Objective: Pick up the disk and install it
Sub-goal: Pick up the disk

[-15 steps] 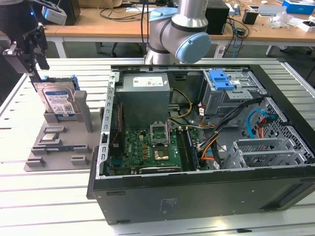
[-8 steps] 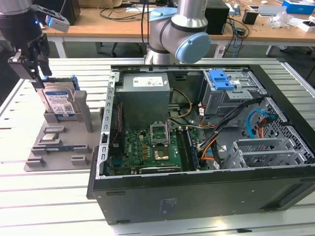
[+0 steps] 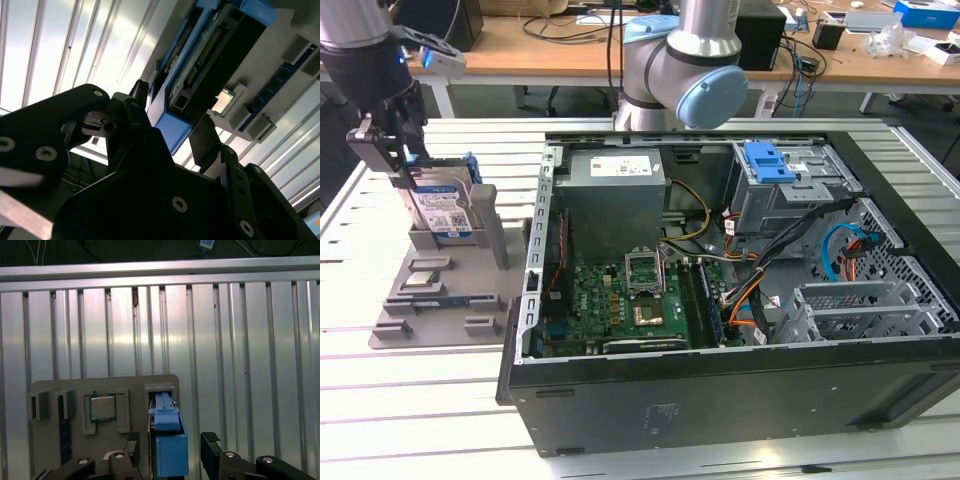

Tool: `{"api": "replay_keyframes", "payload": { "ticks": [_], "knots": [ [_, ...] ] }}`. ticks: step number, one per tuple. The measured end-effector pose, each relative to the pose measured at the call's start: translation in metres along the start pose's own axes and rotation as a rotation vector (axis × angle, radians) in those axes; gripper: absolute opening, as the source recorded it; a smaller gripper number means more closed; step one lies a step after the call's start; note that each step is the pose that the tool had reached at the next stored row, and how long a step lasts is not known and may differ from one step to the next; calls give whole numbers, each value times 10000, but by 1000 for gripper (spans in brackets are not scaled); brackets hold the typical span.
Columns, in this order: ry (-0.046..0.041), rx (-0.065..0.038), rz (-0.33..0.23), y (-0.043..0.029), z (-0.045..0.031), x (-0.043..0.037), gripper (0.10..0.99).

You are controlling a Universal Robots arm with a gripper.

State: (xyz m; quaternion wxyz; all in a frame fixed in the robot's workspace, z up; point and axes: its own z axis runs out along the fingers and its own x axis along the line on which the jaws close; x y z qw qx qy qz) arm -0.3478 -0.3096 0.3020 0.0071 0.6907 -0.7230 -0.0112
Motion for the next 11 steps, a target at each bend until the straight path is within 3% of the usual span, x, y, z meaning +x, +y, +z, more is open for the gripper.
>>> {"api": "replay_keyframes", "payload": {
  "ticks": [6, 11],
  "knots": [
    [58, 0, -183, -62, 149, -21, 600],
    [58, 0, -185, -65, 202, -19, 600]
  ]
}}
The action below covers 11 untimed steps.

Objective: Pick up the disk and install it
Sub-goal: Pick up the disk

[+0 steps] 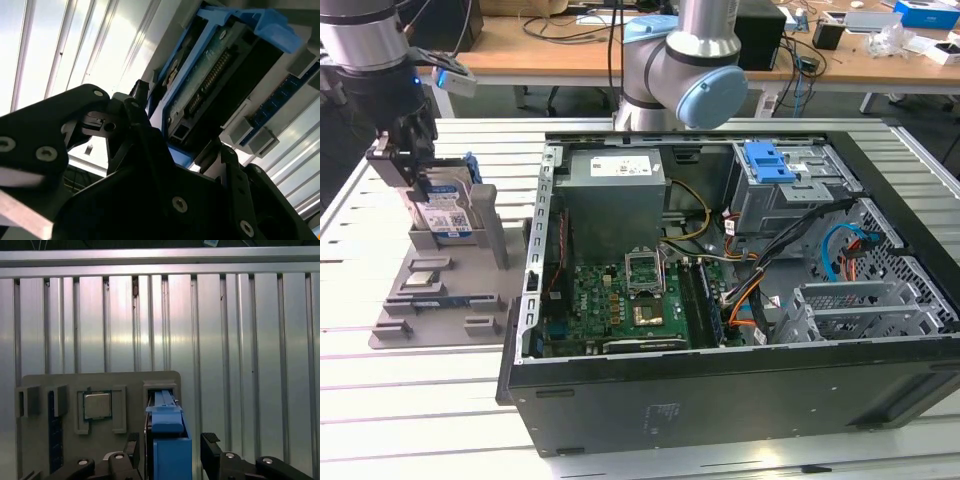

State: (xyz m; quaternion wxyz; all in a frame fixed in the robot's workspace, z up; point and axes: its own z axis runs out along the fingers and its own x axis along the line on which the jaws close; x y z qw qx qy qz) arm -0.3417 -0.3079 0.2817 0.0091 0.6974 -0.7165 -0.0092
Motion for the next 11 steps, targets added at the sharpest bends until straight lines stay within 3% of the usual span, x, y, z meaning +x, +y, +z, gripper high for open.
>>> {"api": "replay_keyframes", "payload": {
  "ticks": [7, 8, 9, 11],
  "knots": [
    [-1, 2, 0, -5, 3, 0, 584],
    [0, 1, 0, -6, 2, 0, 522],
    [0, 2, -1, -6, 3, 0, 522],
    [-2, 2, 0, -8, 3, 0, 396]
  ]
}}
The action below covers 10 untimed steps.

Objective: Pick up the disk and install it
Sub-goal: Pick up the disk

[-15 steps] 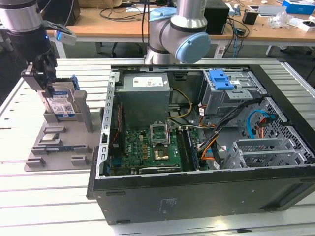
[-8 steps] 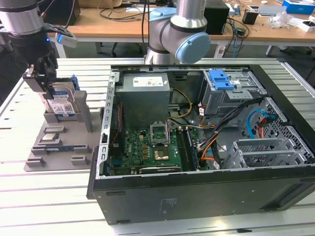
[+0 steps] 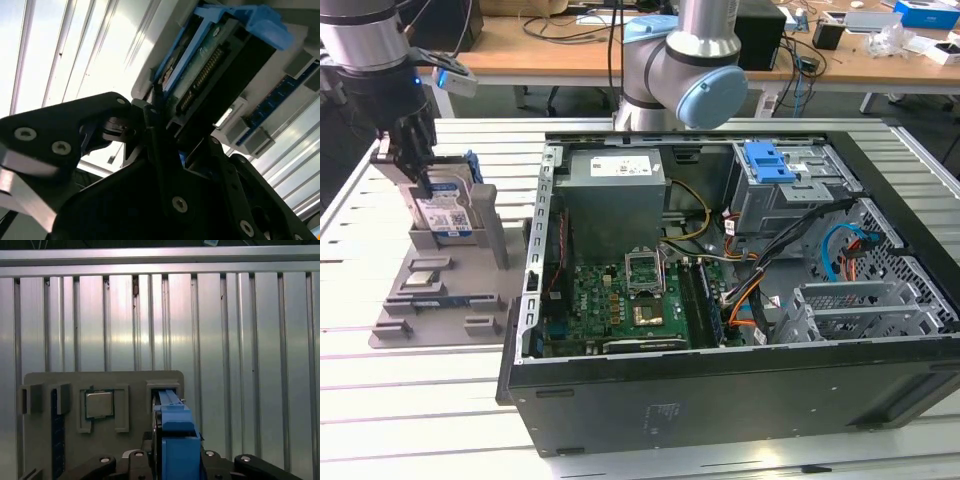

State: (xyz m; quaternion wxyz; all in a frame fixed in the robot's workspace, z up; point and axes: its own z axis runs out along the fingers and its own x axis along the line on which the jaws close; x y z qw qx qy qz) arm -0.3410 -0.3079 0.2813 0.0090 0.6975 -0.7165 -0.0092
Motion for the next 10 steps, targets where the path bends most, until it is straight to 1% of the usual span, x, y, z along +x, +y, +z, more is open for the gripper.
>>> {"api": "replay_keyframes", "payload": {
  "ticks": [1, 10],
  "knots": [
    [1, 1, 0, -1, 0, 0, 365],
    [1, 0, 0, -6, 2, 0, 365]
  ]
}}
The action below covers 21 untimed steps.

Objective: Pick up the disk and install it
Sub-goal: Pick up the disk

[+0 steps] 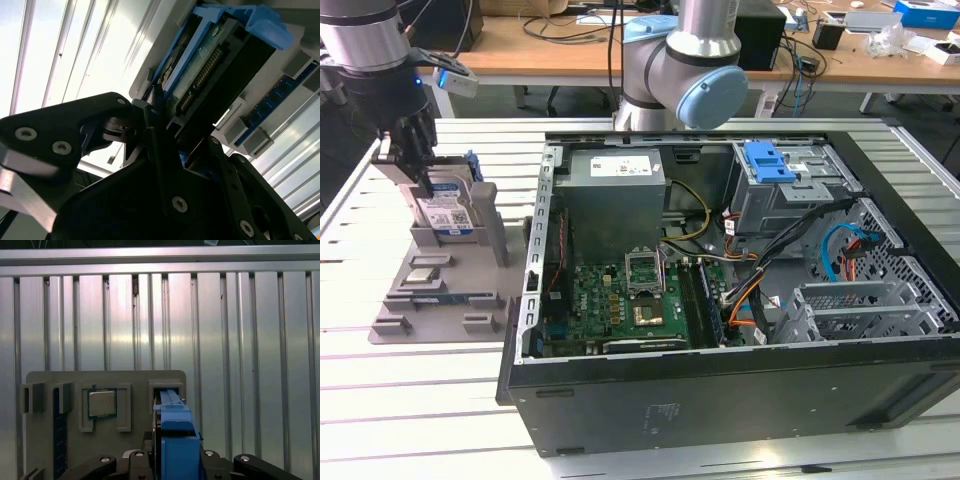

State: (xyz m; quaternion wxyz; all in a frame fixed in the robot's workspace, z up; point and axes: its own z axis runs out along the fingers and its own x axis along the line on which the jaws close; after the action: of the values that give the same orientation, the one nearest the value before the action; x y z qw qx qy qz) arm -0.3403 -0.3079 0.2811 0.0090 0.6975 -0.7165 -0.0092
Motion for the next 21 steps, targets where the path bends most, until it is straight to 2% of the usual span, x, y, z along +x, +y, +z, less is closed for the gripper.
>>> {"api": "replay_keyframes", "payload": {
  "ticks": [5, 10, 13, 21],
  "knots": [
    [0, 1, 0, -2, -19, 0, 365],
    [0, 1, -1, 1, -123, -1, 365],
    [1, 0, -1, 4, -224, -2, 365],
    [0, 0, 0, 8, -389, -3, 365]
  ]
}}
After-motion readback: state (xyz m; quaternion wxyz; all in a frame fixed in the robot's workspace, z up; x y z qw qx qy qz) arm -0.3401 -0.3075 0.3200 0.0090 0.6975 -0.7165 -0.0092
